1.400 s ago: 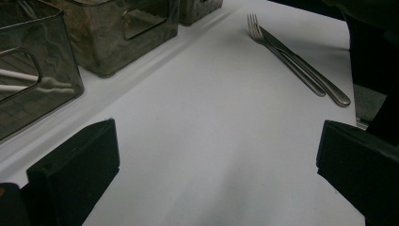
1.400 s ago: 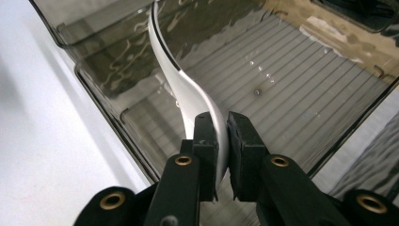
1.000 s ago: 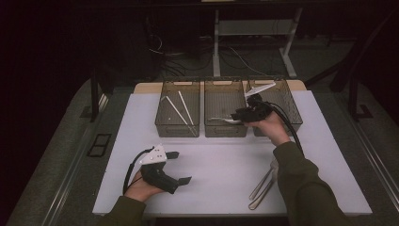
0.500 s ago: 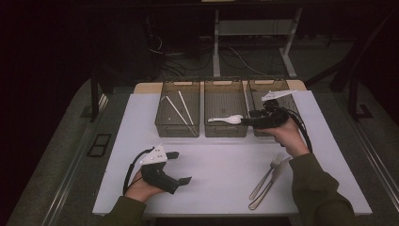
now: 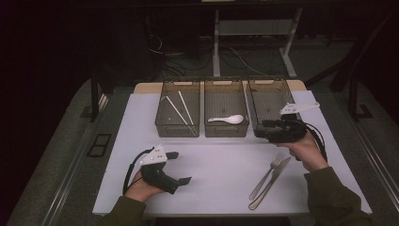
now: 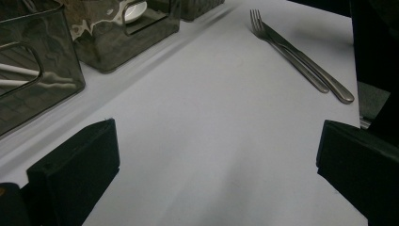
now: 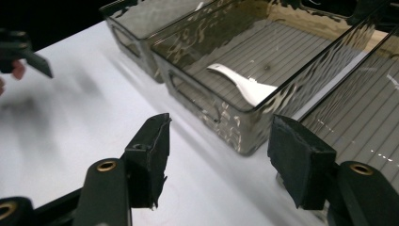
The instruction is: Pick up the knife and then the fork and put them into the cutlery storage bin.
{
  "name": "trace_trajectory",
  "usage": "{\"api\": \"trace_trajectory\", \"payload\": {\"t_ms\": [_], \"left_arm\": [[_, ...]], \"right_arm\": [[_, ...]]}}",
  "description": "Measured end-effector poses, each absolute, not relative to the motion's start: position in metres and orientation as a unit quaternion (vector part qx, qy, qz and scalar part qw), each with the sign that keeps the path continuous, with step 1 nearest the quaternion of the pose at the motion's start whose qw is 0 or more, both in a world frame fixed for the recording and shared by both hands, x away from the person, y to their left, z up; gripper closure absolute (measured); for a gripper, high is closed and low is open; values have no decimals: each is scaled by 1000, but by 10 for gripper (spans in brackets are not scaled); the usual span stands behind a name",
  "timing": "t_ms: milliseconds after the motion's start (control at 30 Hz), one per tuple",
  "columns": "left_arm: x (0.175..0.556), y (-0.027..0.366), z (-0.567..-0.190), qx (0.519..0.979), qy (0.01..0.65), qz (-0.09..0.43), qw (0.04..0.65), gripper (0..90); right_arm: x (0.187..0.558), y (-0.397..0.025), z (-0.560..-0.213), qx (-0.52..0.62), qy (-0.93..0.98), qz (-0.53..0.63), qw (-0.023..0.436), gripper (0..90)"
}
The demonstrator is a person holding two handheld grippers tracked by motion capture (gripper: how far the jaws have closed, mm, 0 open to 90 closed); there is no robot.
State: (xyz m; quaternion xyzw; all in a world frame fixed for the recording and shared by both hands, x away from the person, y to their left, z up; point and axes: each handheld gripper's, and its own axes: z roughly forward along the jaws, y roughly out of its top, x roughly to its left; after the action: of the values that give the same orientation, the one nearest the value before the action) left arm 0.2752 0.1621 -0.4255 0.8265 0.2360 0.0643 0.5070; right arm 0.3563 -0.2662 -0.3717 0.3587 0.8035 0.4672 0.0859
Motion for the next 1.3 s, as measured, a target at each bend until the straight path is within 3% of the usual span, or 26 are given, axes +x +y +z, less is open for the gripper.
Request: {"api": "trace_trajectory", "payload": {"t_ms": [200, 767, 1300], "left_arm": [[274, 163, -425, 825, 238, 66, 507, 0], [274, 163, -424, 827, 237, 69, 505, 0], [274, 163, -424, 827, 237, 70, 504, 0]], "right_arm": [[338, -274, -378, 346, 810, 467, 80, 449], [288, -277, -407, 306, 857, 411, 56, 881], [263, -266, -435, 271, 892, 361, 30, 895]]}}
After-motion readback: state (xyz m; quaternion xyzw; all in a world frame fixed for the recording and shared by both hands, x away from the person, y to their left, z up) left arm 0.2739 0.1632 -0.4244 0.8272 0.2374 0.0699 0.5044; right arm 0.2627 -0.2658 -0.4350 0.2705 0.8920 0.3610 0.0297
